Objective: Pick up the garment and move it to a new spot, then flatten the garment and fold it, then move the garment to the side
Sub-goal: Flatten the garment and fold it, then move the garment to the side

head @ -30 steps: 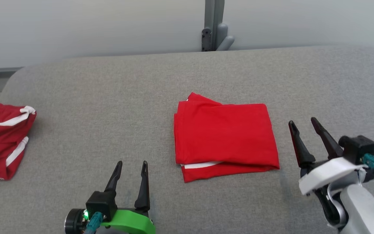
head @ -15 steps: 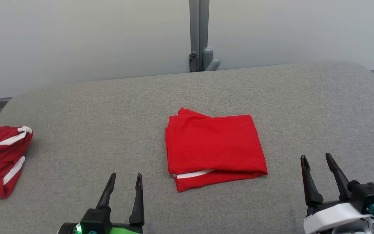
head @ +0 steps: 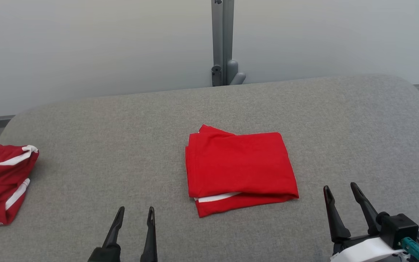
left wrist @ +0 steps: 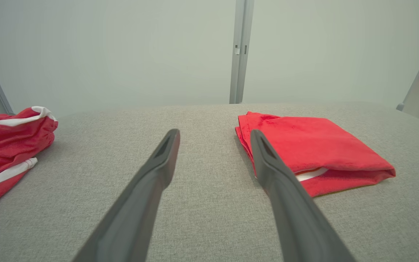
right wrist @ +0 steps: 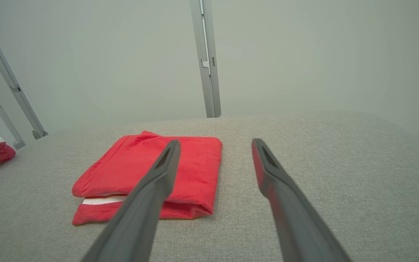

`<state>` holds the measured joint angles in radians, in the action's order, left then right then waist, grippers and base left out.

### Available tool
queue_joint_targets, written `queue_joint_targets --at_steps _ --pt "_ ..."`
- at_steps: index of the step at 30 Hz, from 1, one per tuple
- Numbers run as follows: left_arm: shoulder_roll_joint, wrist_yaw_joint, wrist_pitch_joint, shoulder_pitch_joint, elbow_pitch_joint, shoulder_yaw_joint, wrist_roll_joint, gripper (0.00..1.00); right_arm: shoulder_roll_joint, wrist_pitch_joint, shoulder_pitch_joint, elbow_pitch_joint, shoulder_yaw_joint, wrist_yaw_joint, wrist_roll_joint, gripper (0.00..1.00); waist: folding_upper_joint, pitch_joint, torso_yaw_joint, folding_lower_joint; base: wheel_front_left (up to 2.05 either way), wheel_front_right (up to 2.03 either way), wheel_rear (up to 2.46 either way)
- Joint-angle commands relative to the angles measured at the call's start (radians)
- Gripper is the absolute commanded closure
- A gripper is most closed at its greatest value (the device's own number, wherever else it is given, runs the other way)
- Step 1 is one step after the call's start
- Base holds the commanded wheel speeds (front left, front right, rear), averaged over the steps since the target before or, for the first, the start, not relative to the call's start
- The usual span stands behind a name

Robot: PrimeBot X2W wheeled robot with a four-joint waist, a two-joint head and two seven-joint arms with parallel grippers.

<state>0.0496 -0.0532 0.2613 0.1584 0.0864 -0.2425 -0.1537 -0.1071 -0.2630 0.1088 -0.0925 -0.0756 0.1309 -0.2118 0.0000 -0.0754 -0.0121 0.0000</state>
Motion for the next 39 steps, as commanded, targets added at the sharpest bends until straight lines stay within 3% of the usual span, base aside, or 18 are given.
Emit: queue_joint_targets --at_steps 1,33,39 --pt "0.002 -0.008 0.003 0.008 0.003 0.004 -0.005 0.00 -0.004 -0.005 0.012 -0.003 -0.002 -0.001 -0.002 0.00 0.0000 0.000 0.001 0.0000 0.00 0.00 0.00" --pt "0.002 -0.025 0.003 -0.009 -0.003 0.000 0.004 0.00 -0.004 -0.005 -0.001 -0.009 -0.004 -0.001 -0.012 0.00 0.0000 0.009 0.053 0.0000 0.00 0.00 0.00" --pt "0.002 -0.011 0.003 -0.027 -0.002 -0.011 0.012 0.00 -0.035 -0.005 -0.045 -0.066 -0.020 -0.001 -0.080 0.00 0.0000 0.028 0.076 0.0000 0.00 0.00 0.00"
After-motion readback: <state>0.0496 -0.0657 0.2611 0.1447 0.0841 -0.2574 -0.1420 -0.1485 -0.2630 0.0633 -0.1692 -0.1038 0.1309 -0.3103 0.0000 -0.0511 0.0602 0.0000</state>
